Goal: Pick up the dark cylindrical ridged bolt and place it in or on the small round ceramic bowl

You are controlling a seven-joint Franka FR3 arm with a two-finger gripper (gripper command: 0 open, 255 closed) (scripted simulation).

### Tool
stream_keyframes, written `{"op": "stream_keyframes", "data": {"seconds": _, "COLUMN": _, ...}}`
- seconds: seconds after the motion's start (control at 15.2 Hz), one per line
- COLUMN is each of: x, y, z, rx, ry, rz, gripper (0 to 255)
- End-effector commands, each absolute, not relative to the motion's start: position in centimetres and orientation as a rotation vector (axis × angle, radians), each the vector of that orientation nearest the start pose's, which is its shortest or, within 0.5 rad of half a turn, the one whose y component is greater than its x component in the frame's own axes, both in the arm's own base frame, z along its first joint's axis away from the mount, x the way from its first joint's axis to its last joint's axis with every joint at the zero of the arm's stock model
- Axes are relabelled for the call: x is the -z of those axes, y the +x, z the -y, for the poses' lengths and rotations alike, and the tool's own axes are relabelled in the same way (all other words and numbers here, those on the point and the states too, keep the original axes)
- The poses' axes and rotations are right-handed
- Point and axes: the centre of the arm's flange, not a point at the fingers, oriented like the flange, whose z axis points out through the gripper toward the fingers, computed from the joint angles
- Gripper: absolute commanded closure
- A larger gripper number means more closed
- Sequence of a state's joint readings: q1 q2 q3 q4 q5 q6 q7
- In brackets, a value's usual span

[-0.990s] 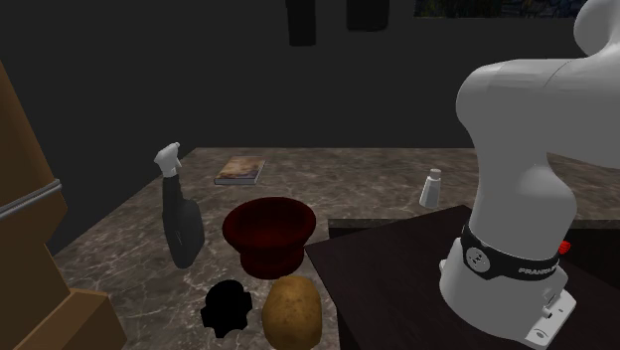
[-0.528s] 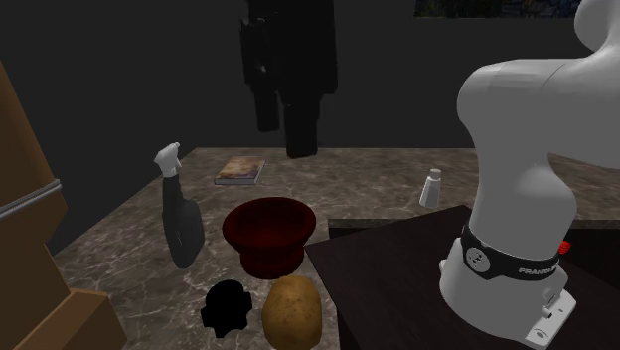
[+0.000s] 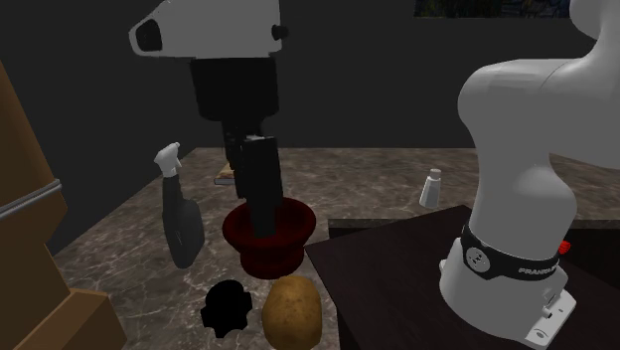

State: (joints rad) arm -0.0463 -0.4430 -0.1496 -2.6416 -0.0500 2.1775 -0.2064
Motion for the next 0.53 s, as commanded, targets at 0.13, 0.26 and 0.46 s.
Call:
{"op": "stream_keyframes", "data": {"seconds": 0.13, "x": -33.7, "y": 39.1, "z": 9.3, "rx": -0.022, "ry": -3.116, "rz": 0.099, "gripper": 0}}
{"op": "stream_keyframes", "data": {"seconds": 0.26, "x": -31.3, "y": 39.9, "z": 10.2, "rx": -0.020, "ry": -3.117, "rz": 0.106, "gripper": 0}}
{"op": "stream_keyframes", "data": {"seconds": 0.46, "x": -27.9, "y": 41.0, "z": 11.7, "rx": -0.016, "ry": -3.118, "rz": 0.115, "gripper": 0}}
